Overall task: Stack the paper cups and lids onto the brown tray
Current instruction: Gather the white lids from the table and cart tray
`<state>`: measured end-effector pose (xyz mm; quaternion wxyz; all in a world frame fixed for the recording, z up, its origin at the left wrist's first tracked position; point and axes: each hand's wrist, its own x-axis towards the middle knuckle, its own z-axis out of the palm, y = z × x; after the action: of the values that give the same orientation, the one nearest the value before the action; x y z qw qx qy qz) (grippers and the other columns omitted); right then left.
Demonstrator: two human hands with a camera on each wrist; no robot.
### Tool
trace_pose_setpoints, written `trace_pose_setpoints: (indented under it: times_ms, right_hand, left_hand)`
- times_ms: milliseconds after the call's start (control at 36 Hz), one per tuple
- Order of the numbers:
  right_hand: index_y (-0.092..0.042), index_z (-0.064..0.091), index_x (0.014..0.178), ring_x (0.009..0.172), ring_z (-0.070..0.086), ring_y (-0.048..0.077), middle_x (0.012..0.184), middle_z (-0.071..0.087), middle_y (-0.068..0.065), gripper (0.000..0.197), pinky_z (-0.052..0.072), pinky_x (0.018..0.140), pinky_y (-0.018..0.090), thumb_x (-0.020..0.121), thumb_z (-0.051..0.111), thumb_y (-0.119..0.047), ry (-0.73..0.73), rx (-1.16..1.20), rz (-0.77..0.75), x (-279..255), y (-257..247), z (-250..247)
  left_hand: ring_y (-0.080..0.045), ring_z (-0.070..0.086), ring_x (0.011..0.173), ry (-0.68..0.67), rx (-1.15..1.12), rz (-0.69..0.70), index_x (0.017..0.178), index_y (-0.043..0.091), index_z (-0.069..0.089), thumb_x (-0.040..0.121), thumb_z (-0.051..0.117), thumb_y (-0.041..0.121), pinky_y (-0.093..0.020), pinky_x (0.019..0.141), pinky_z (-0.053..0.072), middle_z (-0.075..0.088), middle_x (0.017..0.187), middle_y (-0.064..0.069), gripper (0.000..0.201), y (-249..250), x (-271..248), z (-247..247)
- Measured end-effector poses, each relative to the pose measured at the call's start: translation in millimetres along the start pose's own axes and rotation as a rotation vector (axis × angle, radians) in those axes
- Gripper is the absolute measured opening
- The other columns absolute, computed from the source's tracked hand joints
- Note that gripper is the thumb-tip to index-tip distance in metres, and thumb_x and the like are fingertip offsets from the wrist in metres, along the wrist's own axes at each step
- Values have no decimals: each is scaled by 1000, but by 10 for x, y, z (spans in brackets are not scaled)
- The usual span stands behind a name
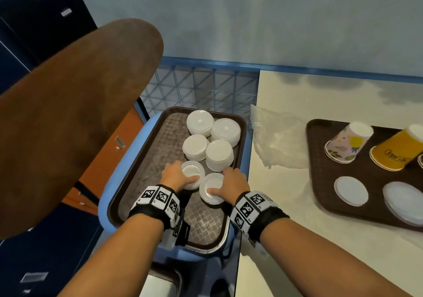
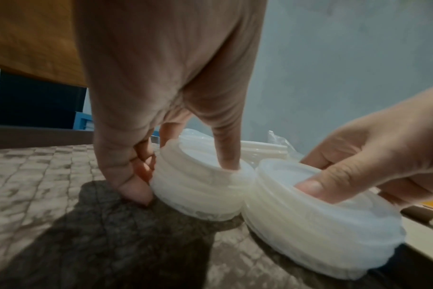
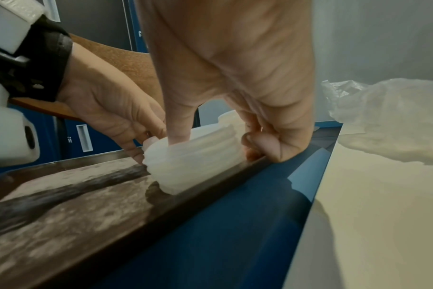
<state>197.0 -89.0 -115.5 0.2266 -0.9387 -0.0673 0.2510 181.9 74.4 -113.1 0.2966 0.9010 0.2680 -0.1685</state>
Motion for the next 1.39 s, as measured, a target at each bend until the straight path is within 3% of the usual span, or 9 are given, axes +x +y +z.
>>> trace_pose_setpoints:
  times_ms: [194,444,556,667,750,833,1056,1167,1389]
  right_hand:
    - [-10,45,128,121,43,32,129,47,15,81,37,98,38,70,68,-61,-62,-61,-34,12,-7,-37]
    - [-9,44,125,114,54,25,122,57,9,58,41,89,29,80,71,-33,107,546,-78,-316,329,-365]
    - [-12,41,128,109,54,22,119,55,5,55,42,91,30,83,67,-32,202,697,-16,-549,722,-618]
    - [-11,36,131,107,50,21,115,50,4,48,44,96,37,90,57,-23,257,793,60,-755,1212,-871]
    - [-12,38,130,114,49,28,117,50,8,40,43,102,47,93,49,-21,275,837,139,-922,1616,-1043]
    - [-9,39,131,113,48,28,122,49,11,41,43,101,49,92,47,-20,348,872,198,-1138,2027,-1210]
    - [-13,39,134,119,47,30,131,48,11,44,41,99,46,92,51,-19,488,920,350,-1712,3212,-1567]
    - [-13,42,129,114,50,28,128,50,12,44,44,99,48,89,57,-22,559,932,408,-1947,3702,-1674]
    - [-10,48,130,117,50,33,131,53,15,42,41,102,55,92,53,-26,564,840,468,-2171,4469,-1680]
  left_hand:
    - [-32,46,123,-26,-114,-58,128,2,44,70,77,38,-42,100,43,52,129,-18,76,-66,-35,-37]
    - [-18,51,94,15,-312,130,104,9,45,80,72,23,-27,75,39,54,103,-5,38,200,-351,-110]
    - [-19,49,96,25,-334,231,108,11,44,82,69,21,-30,78,39,51,104,-5,38,575,-541,-11]
    - [-24,50,101,-102,-410,285,117,8,41,89,60,21,-40,87,46,51,110,-11,36,1029,-733,316]
    - [-17,52,81,-199,-426,340,118,4,41,96,49,23,-26,61,46,53,108,-17,30,1412,-900,638]
    - [-8,45,70,-260,-374,392,124,3,37,99,41,26,-21,54,35,48,103,-8,34,1814,-1086,1002]
    - [-36,50,115,-450,-313,374,132,1,31,100,36,25,-30,75,39,46,130,-22,40,2714,-1632,1925]
    - [-17,50,78,-520,-299,408,115,7,33,100,35,24,-23,55,40,46,109,-15,23,3027,-1877,2317]
    - [-21,54,83,-604,-238,438,116,3,43,97,46,21,-21,49,52,49,103,-12,26,3395,-2177,2912]
